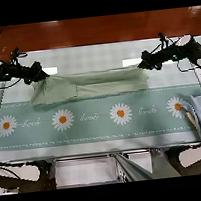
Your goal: Fold the shirts.
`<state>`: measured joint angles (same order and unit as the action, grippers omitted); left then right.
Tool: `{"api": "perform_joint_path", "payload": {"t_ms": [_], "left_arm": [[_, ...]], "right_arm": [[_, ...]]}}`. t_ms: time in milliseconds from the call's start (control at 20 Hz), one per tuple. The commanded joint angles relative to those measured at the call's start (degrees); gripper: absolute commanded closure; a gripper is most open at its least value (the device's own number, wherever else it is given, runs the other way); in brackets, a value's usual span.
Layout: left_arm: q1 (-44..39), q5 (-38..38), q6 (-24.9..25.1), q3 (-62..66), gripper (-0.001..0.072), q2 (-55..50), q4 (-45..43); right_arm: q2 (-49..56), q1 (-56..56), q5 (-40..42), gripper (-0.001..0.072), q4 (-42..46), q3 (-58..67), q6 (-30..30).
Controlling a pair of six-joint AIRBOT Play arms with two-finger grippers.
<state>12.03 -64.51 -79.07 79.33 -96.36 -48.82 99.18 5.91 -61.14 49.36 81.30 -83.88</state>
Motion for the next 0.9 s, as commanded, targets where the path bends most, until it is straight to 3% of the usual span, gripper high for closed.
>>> {"api": "perform_joint_path", "payload": {"t_ms": [0, 150, 250, 300, 400, 600, 850], "left_arm": [[0.0, -4.74, -0.02, 0.98, -0.0013, -1.14, -0.48], [4.07, -16.37, -1.57, 7.54, 0.0002, -0.57, -8.24], [8.66, -19.3, -2.64, 9.22, 0.0002, 2.89, -16.04], [11.19, -18.32, -3.02, 8.22, 0.0002, 5.44, -18.16], [15.85, -11.13, -2.32, 2.4, 0.0002, 12.33, -14.51], [14.64, 8.35, 3.54, -21.33, 0.0003, 33.83, -0.33], [5.29, 10.67, 3.52, -37.07, 0.0003, 49.51, 0.0]], "right_arm": [[0.92, 0.31, -0.11, 0.0085, -3.5, 0.39, 1.92], [-0.02, 5.81, -5.16, 0.0089, -2.32, 5.46, 1.11], [-1.97, 10.95, -8.92, 0.009, -0.31, 6.12, -0.46], [-2.14, 12.96, -11.98, 0.009, 2.16, 6.12, -1.53], [-2.05, 15.08, -14.49, 0.009, 5.79, 4.46, -1.62], [-1.33, 10.95, -7.61, 0.0091, 7.17, -2.23, -1.46], [4.28, 5.44, -6.95, 0.0091, -0.07, -2.56, 0.5]]}}
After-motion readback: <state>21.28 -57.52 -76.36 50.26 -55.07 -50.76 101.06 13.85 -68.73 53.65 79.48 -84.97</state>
